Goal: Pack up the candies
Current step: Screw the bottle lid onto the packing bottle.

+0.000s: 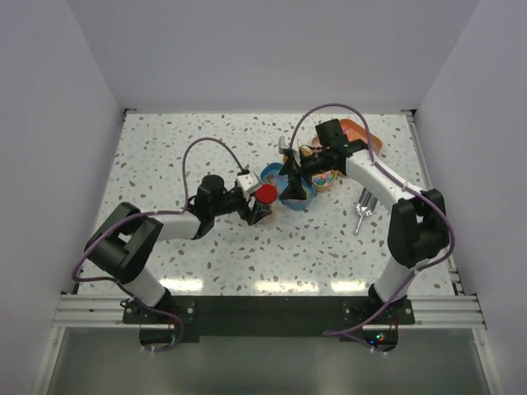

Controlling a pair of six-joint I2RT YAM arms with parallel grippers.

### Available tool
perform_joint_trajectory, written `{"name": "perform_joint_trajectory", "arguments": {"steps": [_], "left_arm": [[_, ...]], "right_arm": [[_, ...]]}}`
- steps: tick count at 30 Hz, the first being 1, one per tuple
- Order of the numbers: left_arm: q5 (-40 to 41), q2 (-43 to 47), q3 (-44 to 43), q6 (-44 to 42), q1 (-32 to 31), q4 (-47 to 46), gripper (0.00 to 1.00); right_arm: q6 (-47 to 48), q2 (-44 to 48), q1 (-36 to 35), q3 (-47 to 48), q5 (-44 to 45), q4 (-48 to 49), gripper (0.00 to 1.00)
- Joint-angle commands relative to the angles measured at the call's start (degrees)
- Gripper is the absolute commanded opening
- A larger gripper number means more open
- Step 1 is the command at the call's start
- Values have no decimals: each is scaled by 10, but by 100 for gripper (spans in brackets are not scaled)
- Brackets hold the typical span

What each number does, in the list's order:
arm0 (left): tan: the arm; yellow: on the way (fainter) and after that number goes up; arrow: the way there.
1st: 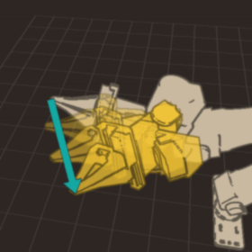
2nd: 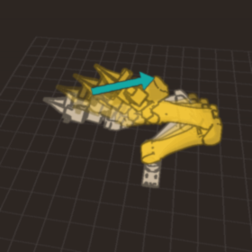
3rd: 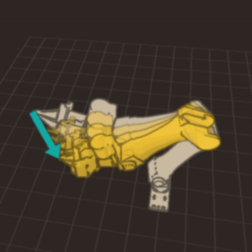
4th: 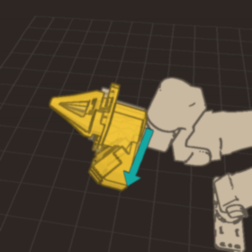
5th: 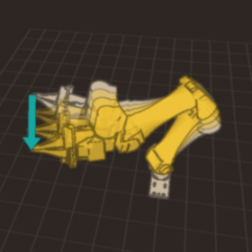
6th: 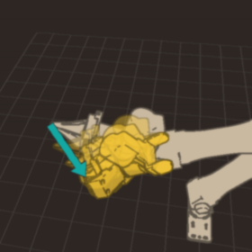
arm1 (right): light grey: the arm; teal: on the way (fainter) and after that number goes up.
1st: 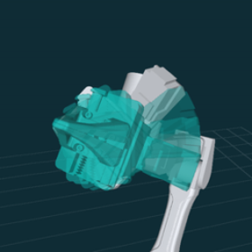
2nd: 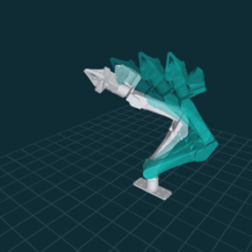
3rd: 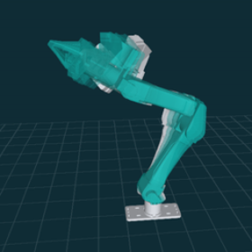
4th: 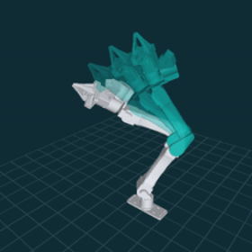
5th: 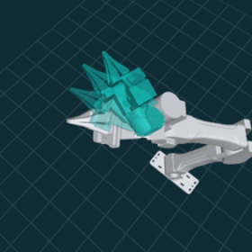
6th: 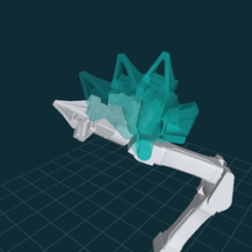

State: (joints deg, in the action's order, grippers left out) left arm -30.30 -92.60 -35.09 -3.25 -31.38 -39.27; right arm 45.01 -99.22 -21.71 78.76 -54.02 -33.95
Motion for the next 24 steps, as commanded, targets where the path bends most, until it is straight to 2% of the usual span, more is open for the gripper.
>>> {"name": "perform_joint_trajectory", "arguments": {"steps": [1, 7, 24], "left_arm": [[-49, -6, -20, -26, 4, -3, 50], [-52, -8, -19, -30, 4, -8, 50], [-49, -14, -21, -30, 2, -10, 48]], "right_arm": [[100, -18, -2, 44, -56, -73, 88], [140, -67, -21, 93, -59, -136, 88], [156, -110, -39, 126, -83, -165, 81]]}}
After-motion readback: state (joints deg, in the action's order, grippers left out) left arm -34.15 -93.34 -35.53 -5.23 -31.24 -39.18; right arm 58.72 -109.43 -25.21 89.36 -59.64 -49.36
